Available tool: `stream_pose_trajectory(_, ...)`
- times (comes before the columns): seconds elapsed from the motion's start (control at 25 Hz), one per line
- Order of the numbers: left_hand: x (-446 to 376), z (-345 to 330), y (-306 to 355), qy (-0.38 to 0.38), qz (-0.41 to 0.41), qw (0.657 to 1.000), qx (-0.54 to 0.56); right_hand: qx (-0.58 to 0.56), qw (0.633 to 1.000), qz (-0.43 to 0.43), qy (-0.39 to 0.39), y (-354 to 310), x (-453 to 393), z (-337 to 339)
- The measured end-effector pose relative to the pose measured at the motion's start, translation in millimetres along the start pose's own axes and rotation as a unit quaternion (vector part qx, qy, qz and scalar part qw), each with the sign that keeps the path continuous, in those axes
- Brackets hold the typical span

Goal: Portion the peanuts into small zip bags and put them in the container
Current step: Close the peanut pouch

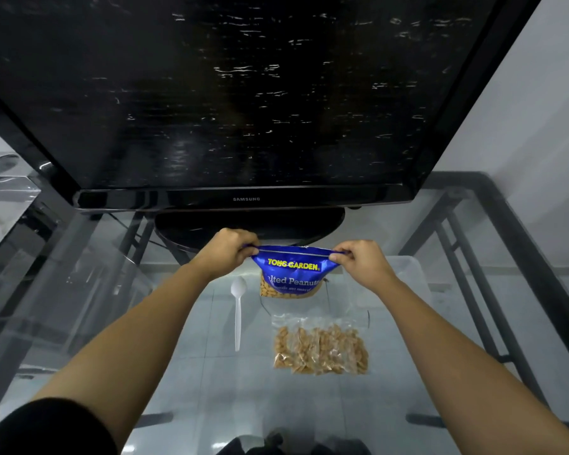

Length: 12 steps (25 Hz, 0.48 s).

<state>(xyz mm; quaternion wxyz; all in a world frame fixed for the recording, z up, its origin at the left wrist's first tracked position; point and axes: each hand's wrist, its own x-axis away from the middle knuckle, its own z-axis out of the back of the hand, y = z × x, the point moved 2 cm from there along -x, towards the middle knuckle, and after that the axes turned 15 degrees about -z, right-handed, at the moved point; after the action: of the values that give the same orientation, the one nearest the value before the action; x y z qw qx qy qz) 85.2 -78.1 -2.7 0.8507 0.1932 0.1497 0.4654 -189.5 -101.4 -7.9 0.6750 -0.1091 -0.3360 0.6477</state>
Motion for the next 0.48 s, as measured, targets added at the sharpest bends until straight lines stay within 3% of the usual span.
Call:
stream_pose_trajectory(0.16, -13.7, 1.7, 7.6, -0.064, 0.084, 0.994, -0.019, 0.019, 1.0, -0.005, -0.007, -5.1, -3.9, -3.8)
stream_pose_trajectory(0.36, -63.2, -19.4, 66.4, -0.079, -0.01, 0.994, -0.072, 0.023, 1.0, 0.017, -0.001, -3.8, -6.4, -2.7)
stream_pose_trajectory(0.48, -81.2, -37.7, 80.1, -0.096, -0.025, 0.99, -0.095, 0.027, 0.999, 0.031, 0.014, -5.0, -5.6, -1.1)
